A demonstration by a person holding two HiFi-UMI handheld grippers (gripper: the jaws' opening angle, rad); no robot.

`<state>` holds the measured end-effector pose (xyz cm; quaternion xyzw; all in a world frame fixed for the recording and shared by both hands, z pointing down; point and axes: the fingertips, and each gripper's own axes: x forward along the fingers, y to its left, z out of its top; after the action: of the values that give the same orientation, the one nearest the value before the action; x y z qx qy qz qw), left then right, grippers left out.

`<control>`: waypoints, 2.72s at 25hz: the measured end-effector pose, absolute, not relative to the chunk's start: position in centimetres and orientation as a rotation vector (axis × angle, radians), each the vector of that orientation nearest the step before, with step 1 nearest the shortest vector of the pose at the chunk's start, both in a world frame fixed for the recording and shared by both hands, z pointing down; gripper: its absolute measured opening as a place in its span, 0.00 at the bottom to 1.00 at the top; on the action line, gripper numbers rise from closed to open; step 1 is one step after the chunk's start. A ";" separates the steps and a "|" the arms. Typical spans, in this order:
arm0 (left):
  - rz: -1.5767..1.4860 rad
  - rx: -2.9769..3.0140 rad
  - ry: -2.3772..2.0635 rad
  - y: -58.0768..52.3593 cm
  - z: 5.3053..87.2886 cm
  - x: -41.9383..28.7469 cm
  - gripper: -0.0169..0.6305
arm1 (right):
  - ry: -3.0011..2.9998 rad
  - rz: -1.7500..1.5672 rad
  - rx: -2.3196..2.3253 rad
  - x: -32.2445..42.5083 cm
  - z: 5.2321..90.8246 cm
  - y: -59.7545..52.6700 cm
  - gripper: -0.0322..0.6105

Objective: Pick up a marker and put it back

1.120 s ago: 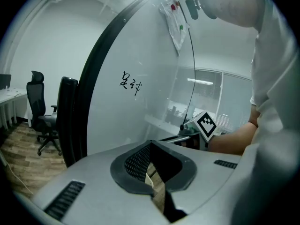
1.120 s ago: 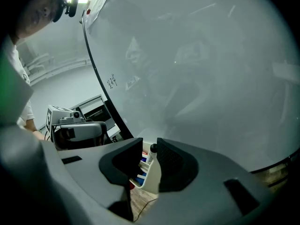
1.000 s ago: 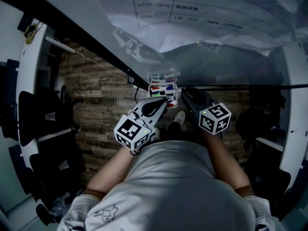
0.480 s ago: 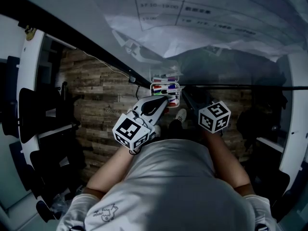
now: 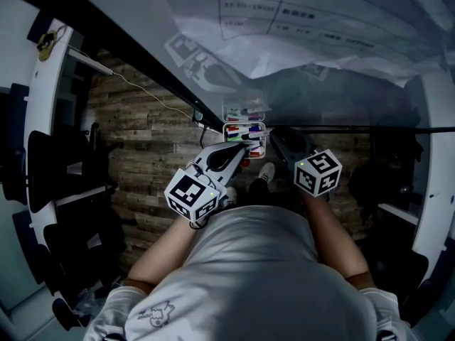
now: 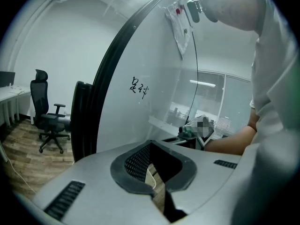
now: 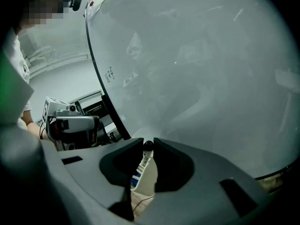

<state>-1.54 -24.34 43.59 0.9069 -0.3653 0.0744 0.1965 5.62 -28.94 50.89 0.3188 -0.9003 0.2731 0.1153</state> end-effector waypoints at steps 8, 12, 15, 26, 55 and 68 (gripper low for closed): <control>0.194 2.566 -1.020 -23.4 42.6 -1.9 0.03 | -2.649 0.753 0.970 5.8 49.6 -28.7 0.16; 0.186 2.586 -1.018 -22.9 41.9 -2.0 0.03 | -2.655 0.739 0.990 5.8 48.9 -28.5 0.16; 0.175 2.602 -1.012 -22.6 41.4 -2.0 0.03 | -2.662 0.722 1.009 5.9 48.2 -28.3 0.16; 0.126 2.655 -0.995 -20.9 39.3 -2.5 0.03 | -2.680 0.648 1.077 6.0 45.5 -27.0 0.16; 0.031 2.865 -0.911 -13.2 33.2 -6.1 0.03 | -2.690 0.446 1.328 5.3 38.2 -16.6 0.16; -0.010 2.855 -0.899 -11.2 33.1 -7.8 0.03 | -2.704 0.459 1.380 4.7 37.4 -13.7 0.16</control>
<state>-7.80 -11.16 33.05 0.9512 -0.2994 -0.0033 0.0741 4.74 -13.68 37.42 0.4490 -0.8802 0.1495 0.0357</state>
